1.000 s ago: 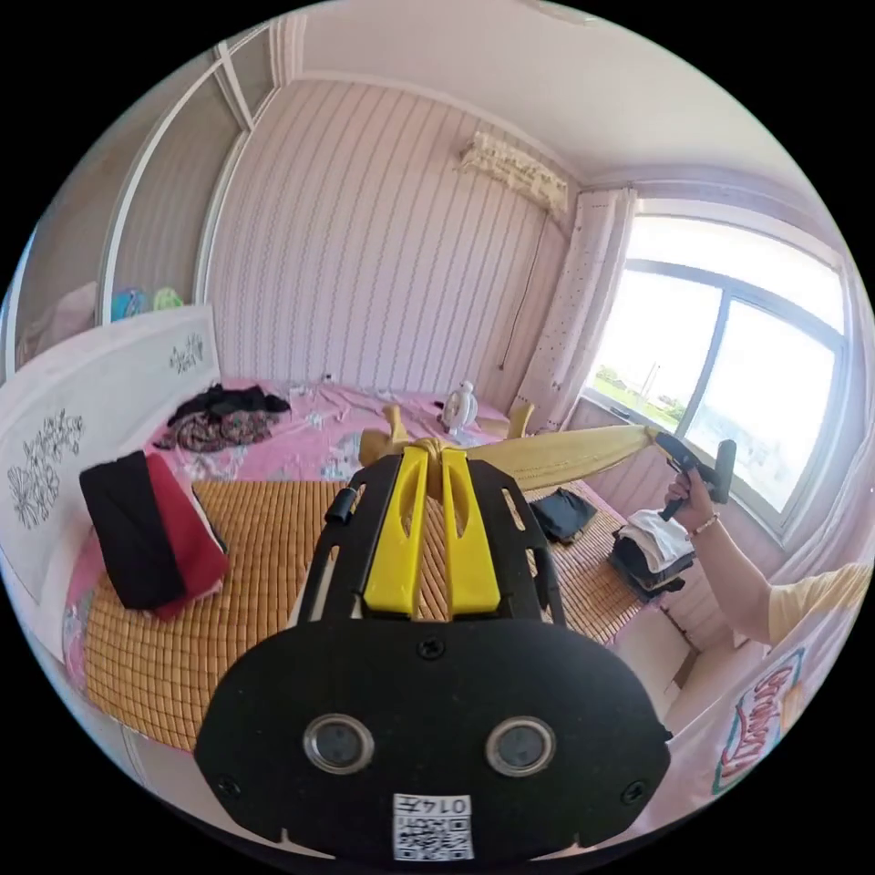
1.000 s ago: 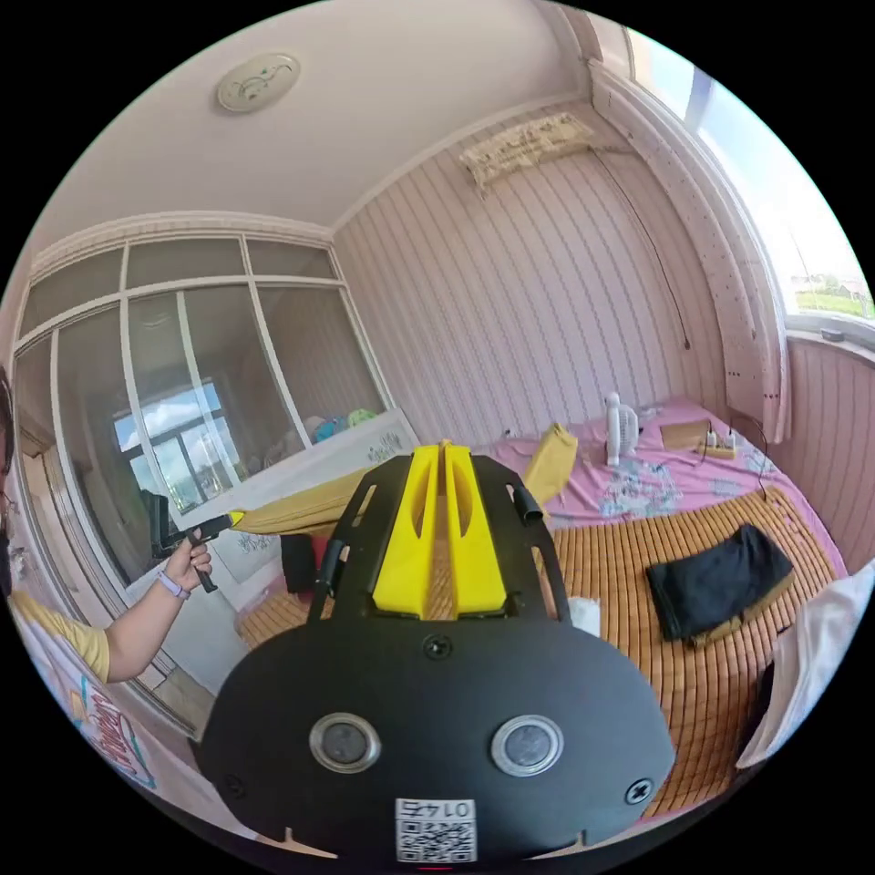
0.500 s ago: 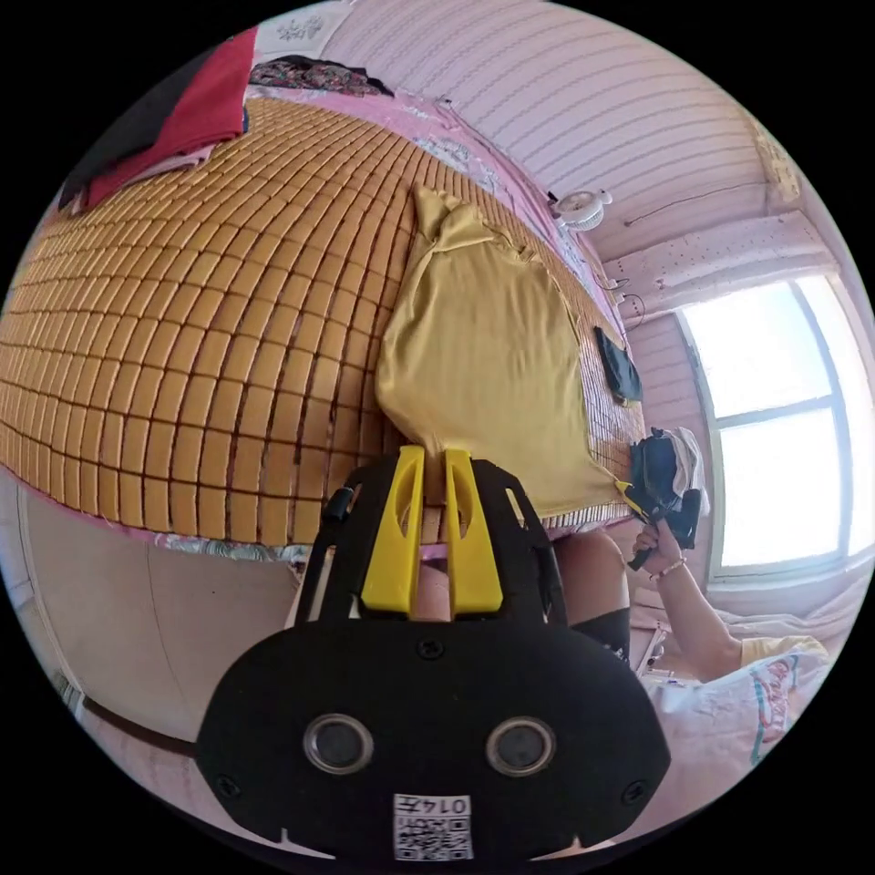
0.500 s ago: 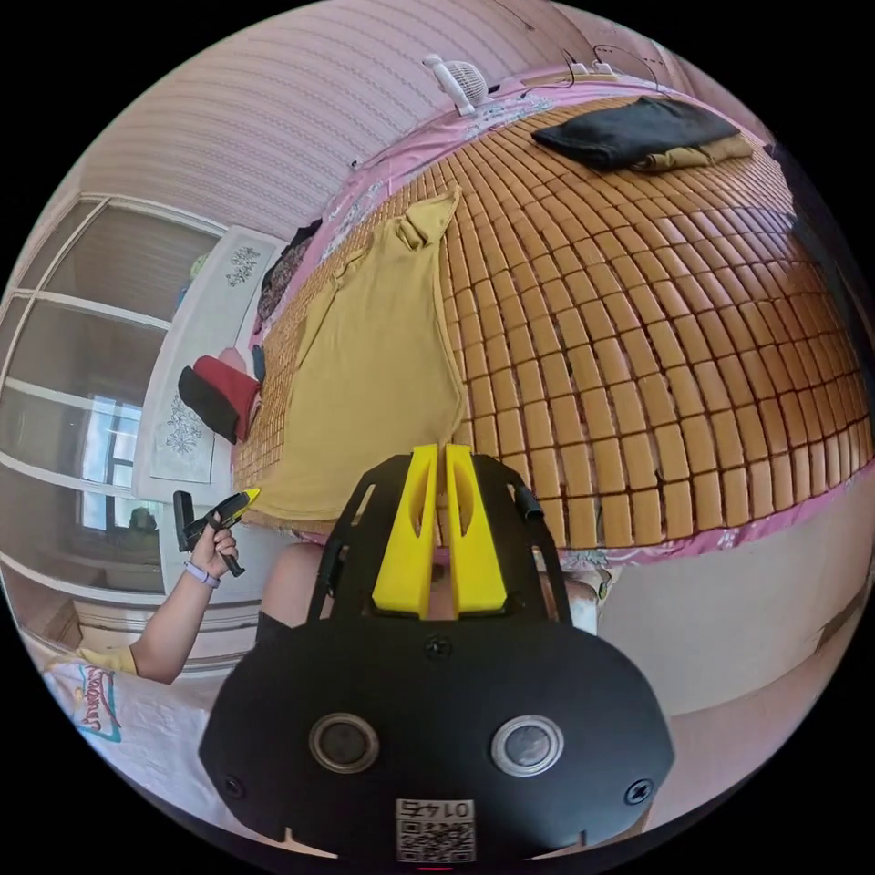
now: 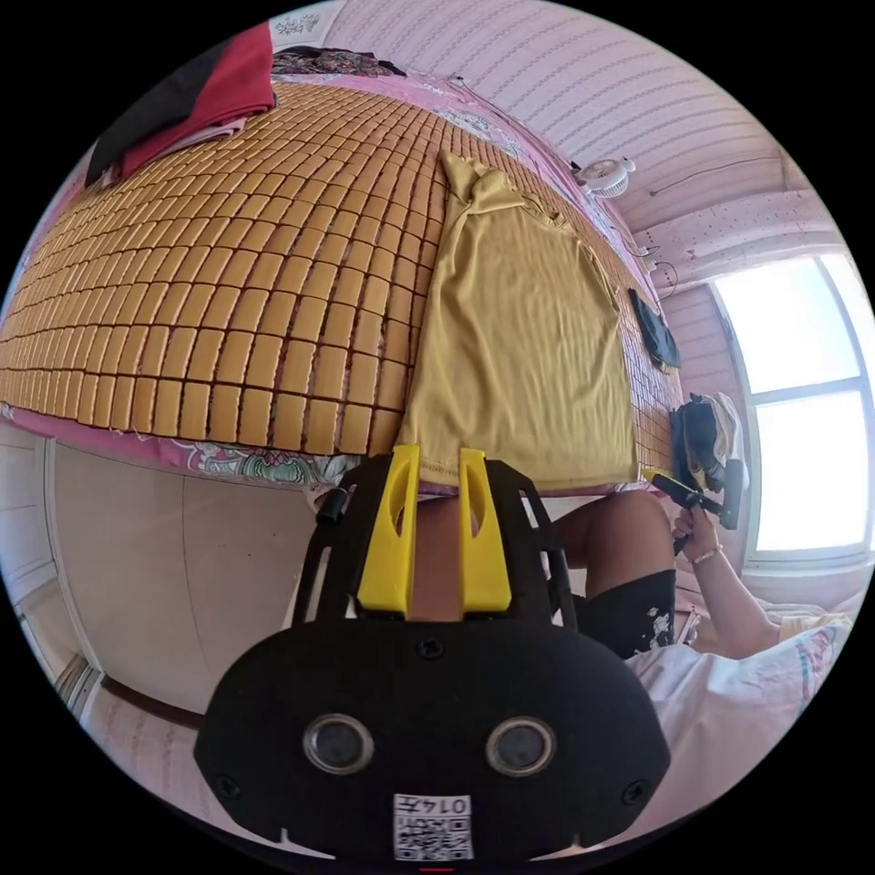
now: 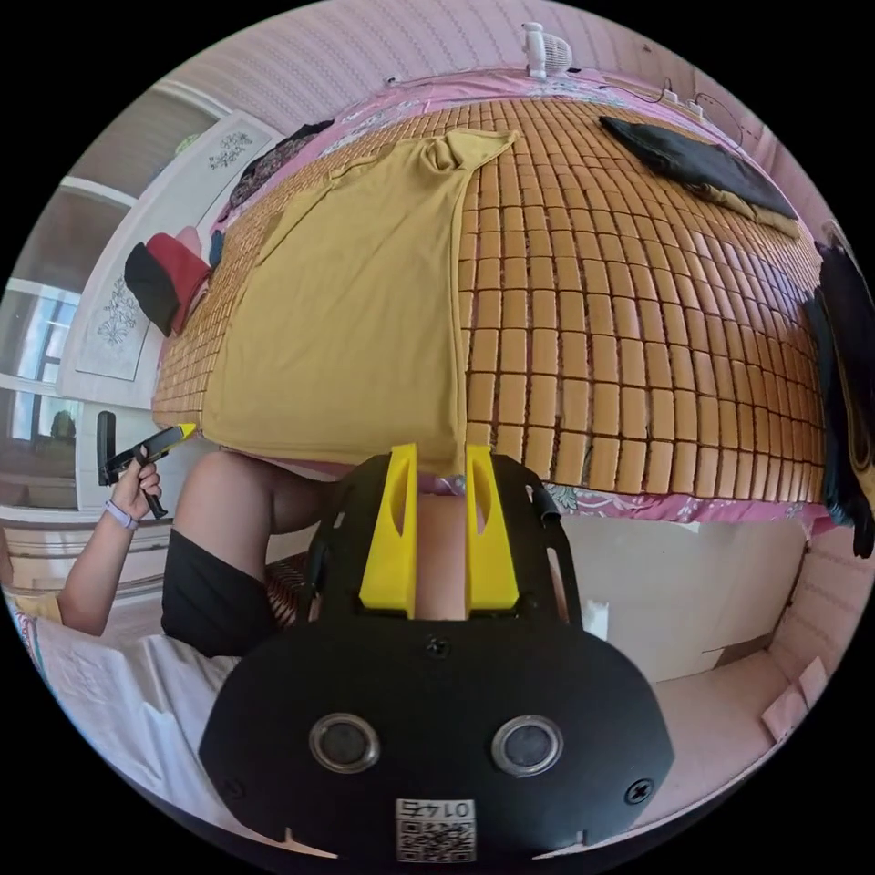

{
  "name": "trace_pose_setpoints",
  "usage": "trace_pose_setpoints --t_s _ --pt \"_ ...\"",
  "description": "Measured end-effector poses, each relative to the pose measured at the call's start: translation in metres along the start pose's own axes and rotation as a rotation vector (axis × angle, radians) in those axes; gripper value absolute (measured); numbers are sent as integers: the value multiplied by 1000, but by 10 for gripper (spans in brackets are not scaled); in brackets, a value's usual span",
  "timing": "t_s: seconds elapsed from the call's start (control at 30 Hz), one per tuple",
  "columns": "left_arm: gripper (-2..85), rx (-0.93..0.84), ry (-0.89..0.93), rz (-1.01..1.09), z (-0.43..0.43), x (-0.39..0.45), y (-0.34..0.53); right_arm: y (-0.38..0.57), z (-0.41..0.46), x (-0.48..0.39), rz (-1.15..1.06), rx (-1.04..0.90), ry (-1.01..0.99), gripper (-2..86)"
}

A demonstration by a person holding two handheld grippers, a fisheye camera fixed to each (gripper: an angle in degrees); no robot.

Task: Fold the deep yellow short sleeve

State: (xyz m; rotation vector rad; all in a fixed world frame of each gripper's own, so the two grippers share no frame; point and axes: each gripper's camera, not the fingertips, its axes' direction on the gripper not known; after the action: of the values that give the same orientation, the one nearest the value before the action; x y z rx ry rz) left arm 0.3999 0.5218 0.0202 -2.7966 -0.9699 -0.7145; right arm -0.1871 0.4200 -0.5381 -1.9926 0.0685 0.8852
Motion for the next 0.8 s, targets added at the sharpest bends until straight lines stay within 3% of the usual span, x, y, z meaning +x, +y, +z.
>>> trace_pose_setpoints --t_s 0.17,0.37,0.6,0.8 --pt "53 -10 -110 -54 18 16 -10 -24 18 -45 -23 -124 164 43" --pt "-3 26 -252 -23 22 50 -10 -22 9 -86 -59 -106 262 4" --pt "-8 28 -136 -131 25 56 14 -7 5 -117 -91 -93 370 0" --pt "-9 148 -77 -157 5 73 37 19 -5 -114 -71 -44 306 3"
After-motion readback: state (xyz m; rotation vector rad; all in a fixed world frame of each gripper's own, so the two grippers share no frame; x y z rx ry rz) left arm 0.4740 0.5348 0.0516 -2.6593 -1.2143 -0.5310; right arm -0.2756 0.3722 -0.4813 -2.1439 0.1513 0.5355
